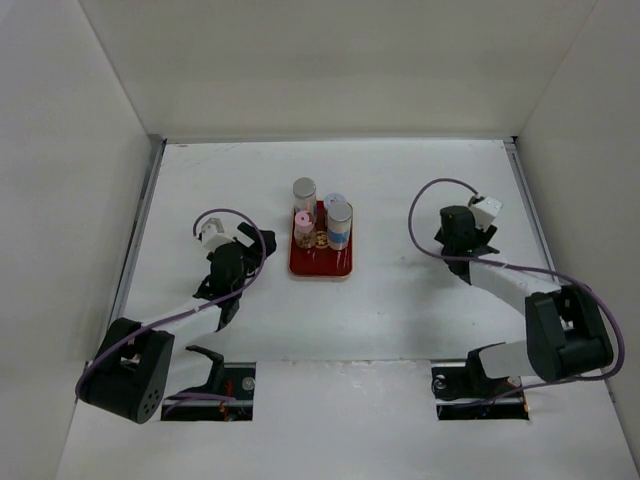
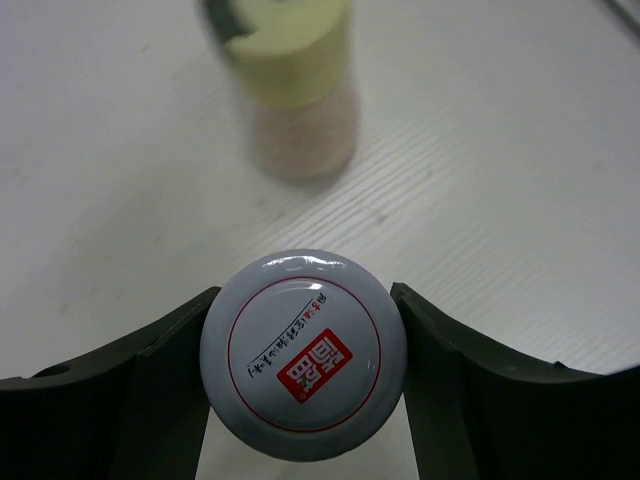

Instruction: Organize the condiment bottles

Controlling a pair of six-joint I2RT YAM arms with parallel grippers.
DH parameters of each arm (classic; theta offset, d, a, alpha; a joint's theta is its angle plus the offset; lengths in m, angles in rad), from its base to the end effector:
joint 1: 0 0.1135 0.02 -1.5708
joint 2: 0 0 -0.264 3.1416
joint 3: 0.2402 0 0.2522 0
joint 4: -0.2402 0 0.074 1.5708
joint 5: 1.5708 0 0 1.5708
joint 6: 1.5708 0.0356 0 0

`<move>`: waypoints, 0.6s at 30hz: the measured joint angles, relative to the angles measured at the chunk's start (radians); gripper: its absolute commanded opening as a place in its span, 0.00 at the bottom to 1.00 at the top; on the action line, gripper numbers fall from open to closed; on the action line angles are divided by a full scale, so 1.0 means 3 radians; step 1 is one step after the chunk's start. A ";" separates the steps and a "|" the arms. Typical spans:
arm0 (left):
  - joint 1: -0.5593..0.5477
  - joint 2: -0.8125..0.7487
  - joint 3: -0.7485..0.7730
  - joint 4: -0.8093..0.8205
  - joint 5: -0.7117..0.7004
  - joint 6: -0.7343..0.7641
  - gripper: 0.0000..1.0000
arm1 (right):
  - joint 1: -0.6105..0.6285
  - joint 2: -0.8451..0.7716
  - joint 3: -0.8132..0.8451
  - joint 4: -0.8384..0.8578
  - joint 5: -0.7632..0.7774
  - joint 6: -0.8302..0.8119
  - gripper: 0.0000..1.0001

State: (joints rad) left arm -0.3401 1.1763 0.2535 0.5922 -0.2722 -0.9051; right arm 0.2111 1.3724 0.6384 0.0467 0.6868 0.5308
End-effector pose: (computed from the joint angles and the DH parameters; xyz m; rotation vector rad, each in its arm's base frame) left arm 0.2074 -0.0632 0.1630 -0.7167 1.7945 -0.5868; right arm 0.2673 0.0342 0.1884 0.6756 1.9895 -0.3352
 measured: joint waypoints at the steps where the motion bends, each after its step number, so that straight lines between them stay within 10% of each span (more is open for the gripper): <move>1: 0.0006 -0.0017 -0.0009 0.0000 -0.0001 -0.0001 1.00 | 0.0164 -0.0069 -0.0022 -0.0046 -0.0005 0.0011 0.51; 9: 0.0022 -0.0024 -0.0019 0.0008 -0.0011 -0.0001 1.00 | 0.1741 -0.0704 0.0015 -0.0399 0.0006 0.0066 0.49; 18: 0.0086 -0.0094 -0.0036 0.0008 -0.0027 -0.0001 1.00 | 0.2505 0.0314 0.0893 -0.0080 -0.0142 -0.0120 0.48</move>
State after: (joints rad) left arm -0.3141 1.1481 0.2428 0.5945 -0.2802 -0.9054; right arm 0.9627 1.4666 0.9062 0.0227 0.6441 0.4950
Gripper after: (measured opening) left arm 0.997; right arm 0.706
